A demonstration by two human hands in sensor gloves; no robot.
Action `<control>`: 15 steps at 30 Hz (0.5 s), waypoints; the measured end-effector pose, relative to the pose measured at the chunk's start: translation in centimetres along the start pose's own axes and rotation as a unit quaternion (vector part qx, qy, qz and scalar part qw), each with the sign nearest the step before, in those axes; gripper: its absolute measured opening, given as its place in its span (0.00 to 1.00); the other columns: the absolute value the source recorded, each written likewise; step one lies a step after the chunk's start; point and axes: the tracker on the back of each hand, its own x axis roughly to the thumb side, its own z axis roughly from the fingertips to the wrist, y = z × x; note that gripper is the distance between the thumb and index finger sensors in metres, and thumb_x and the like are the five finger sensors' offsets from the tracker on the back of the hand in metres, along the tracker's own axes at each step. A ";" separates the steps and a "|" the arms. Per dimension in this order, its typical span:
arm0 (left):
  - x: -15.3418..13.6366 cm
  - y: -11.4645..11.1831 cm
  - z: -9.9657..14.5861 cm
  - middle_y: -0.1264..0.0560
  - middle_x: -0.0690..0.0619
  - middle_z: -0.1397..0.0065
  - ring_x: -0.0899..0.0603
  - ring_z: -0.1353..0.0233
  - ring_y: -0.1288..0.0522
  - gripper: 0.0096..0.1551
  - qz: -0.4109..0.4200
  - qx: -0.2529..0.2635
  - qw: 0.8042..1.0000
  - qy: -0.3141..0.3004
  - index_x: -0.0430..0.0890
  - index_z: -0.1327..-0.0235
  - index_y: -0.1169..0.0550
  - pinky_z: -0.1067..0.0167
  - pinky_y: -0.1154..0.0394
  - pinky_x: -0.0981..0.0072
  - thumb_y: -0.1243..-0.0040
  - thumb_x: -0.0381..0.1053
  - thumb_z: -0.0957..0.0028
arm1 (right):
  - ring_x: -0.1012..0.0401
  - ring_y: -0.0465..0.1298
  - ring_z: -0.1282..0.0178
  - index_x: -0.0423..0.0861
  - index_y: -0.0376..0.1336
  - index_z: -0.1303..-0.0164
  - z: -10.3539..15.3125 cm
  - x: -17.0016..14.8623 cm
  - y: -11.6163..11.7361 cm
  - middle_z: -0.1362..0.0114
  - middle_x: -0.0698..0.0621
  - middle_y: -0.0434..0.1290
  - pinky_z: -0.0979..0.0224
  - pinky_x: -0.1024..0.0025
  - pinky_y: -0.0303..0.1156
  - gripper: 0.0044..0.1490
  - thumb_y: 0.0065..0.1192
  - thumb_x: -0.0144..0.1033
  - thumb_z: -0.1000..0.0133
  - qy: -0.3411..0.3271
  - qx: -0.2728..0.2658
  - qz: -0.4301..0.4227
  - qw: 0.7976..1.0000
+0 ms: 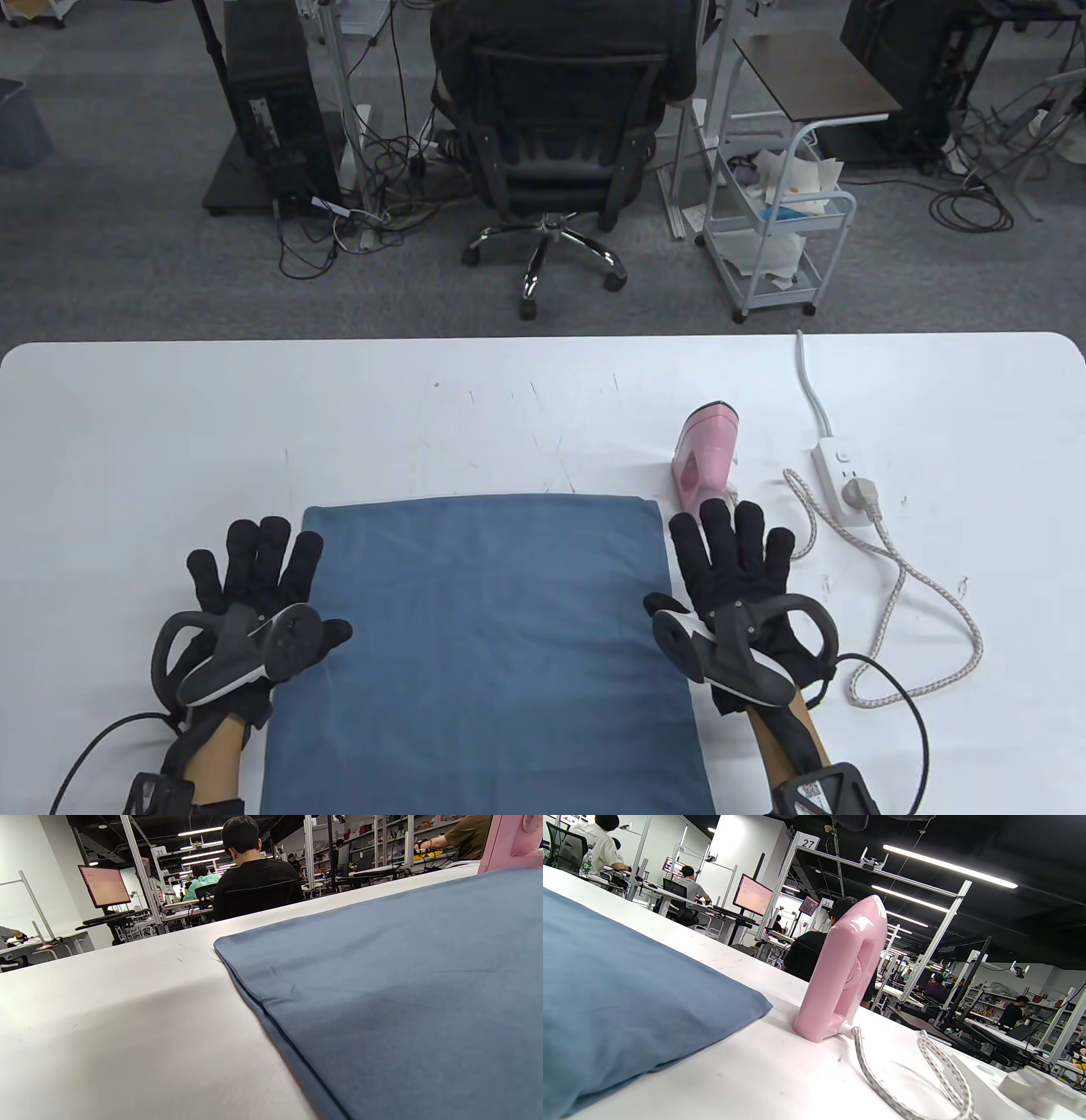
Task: Iron pillowcase with electric iron on table
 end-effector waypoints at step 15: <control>0.2 0.1 0.0 0.81 0.36 0.22 0.24 0.23 0.78 0.61 -0.006 -0.012 1.000 -0.001 0.47 0.22 0.74 0.34 0.69 0.18 0.70 0.77 0.54 | 0.22 0.34 0.22 0.36 0.32 0.14 0.1 0.1 0.0 0.12 0.25 0.35 0.33 0.20 0.35 0.58 0.33 0.64 0.41 -0.003 0.015 0.006 1.000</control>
